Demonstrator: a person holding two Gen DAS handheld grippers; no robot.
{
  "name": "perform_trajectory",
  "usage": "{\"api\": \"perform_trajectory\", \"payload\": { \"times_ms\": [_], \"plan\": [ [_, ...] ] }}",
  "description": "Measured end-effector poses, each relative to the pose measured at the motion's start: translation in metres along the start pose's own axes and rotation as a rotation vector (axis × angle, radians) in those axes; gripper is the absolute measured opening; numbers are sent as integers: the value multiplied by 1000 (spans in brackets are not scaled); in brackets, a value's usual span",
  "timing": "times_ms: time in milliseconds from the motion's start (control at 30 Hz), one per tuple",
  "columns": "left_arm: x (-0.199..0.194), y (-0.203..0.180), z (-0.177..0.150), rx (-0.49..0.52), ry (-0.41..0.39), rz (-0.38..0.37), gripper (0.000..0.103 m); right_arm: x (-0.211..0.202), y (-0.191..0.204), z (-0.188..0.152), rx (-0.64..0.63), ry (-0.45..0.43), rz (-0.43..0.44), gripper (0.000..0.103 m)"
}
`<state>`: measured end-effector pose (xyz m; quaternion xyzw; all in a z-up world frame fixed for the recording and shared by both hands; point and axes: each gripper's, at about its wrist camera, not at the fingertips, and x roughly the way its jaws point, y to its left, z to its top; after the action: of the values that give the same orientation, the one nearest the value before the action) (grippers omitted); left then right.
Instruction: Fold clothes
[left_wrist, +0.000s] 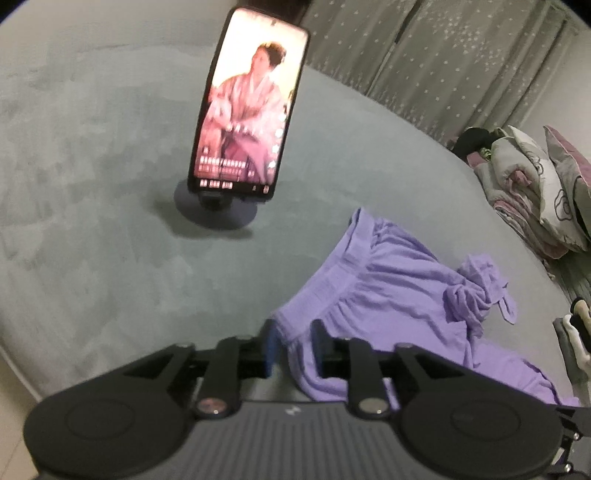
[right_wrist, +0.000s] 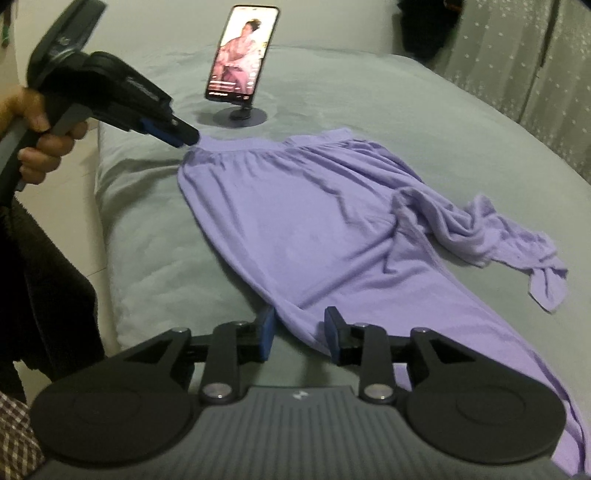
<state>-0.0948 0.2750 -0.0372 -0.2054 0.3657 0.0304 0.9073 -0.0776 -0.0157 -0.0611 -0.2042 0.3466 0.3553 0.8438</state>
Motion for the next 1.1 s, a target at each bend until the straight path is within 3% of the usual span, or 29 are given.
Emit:
{"api": "perform_trajectory", "payload": {
  "times_ms": [200, 767, 1100],
  "plan": [
    [-4, -14, 0, 57, 0, -47, 32, -13, -20, -15, 67, 6, -39, 34],
    [23, -116, -36, 373, 134, -245, 36, -55, -82, -72, 314, 42, -186, 34],
    [38, -178, -66, 536, 202, -334, 36, -89, -134, -122, 508, 36, -331, 34]
  ]
}}
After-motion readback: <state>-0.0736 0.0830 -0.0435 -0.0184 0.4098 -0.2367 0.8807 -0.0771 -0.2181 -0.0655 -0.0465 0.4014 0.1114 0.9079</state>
